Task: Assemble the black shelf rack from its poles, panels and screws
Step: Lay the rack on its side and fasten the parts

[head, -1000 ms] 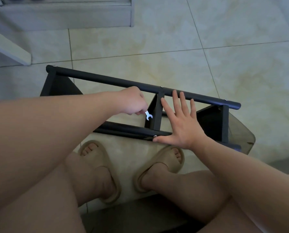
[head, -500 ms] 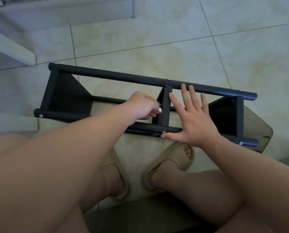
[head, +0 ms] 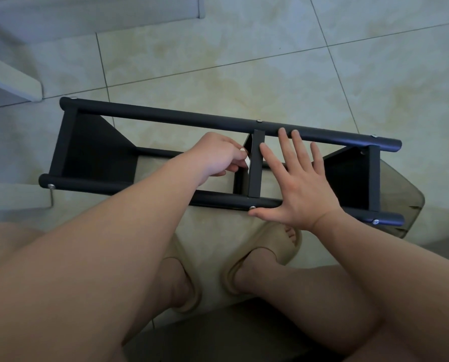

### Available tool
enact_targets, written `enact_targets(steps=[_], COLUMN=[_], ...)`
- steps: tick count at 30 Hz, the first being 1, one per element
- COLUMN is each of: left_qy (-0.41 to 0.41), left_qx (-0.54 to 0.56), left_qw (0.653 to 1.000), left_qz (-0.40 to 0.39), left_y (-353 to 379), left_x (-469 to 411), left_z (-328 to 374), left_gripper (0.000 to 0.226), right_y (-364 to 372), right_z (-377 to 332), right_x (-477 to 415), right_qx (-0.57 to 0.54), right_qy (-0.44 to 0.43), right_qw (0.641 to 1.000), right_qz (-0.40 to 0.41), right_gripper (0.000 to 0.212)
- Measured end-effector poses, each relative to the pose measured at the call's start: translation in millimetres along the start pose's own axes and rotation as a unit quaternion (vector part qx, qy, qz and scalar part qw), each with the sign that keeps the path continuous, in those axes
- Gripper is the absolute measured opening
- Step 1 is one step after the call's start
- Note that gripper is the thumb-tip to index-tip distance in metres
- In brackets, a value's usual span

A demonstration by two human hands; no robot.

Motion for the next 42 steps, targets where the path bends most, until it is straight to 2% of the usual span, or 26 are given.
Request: enact_targets(steps=[24, 35, 42], left_qy=[-0.029, -0.032, -0.001], left_qx=[-0.021, -0.070, -0.133], left_qw=[0.999, 0.994, 0.987], left_qz=[-0.039, -0.075, -0.090], left_y=[9, 4, -2], left_x=[1, 2, 11], left_z=[0, 5, 13], left_gripper=[0.013, 0.016, 0.013], right_y=[0, -1, -3], right_z=[1, 1, -1], right_x=[-2, -3, -3], right_qx=[0.000, -0.002, -0.001], right_qy=[-0.005, -0.005, 0.001], right_qw=[1.000, 1.000, 1.000], right_qz=[0.015, 0.013, 0.002], right_gripper=[0.121, 0.121, 0.121])
Point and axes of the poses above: each hand's wrist, its own x-axis away from the middle knuckle, its own y-axis out of the palm, z = x × y, the point moved 1 cm from there along -x, towards the middle knuckle, and after that the axes turned 15 degrees about -x, right-handed, at the moved point
